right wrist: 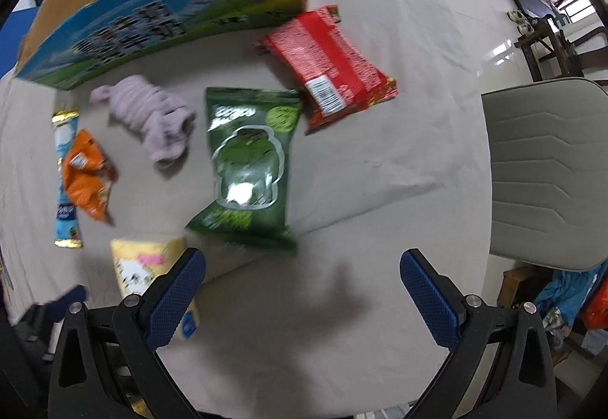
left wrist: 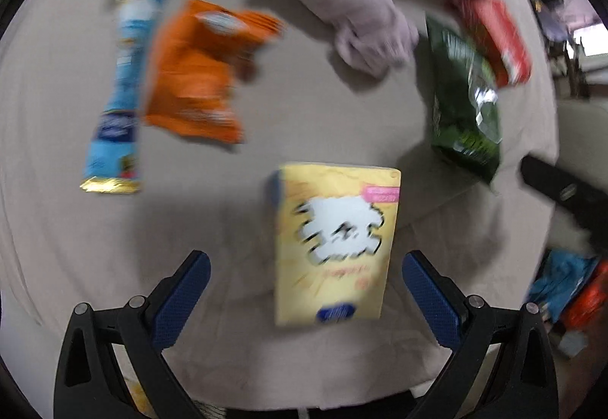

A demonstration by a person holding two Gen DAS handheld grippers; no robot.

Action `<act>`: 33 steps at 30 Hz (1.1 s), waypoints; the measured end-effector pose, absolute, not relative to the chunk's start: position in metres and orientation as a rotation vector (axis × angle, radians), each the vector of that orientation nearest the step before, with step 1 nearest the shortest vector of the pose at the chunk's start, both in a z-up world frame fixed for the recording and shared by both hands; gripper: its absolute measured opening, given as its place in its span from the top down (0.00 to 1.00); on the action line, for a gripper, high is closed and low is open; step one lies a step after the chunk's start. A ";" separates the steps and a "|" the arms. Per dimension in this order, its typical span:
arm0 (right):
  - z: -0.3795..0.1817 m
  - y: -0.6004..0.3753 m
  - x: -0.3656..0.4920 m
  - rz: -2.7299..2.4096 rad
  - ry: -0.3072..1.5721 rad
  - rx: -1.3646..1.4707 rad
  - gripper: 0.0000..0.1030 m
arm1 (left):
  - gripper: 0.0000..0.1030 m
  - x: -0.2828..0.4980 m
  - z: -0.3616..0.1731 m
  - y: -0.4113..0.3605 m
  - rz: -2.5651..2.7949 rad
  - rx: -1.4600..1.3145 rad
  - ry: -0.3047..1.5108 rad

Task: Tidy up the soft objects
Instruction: 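Grasp the yellow tissue pack with the left tool while the right tool grasps the green pouch, then carry both items into the box and open both tools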

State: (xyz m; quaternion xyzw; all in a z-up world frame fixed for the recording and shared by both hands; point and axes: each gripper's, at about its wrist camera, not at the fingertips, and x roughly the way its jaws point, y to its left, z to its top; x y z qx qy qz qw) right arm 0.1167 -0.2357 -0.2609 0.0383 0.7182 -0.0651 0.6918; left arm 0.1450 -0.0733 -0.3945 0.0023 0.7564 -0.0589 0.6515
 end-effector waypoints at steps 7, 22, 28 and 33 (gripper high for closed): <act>-0.289 -0.241 0.149 -0.119 1.619 0.132 0.00 | 0.42 0.157 -0.406 -0.073 -0.061 0.018 1.691; -0.343 -0.227 0.168 -0.071 1.747 0.124 0.64 | 0.42 0.158 -0.353 -0.065 0.022 -0.023 1.618; -0.318 -0.231 0.149 -0.014 1.715 0.090 0.65 | 0.42 0.147 -0.284 -0.072 0.019 -0.010 1.562; -0.276 -0.238 0.132 0.039 1.642 0.089 0.65 | 0.42 0.132 -0.215 -0.080 -0.005 -0.008 1.488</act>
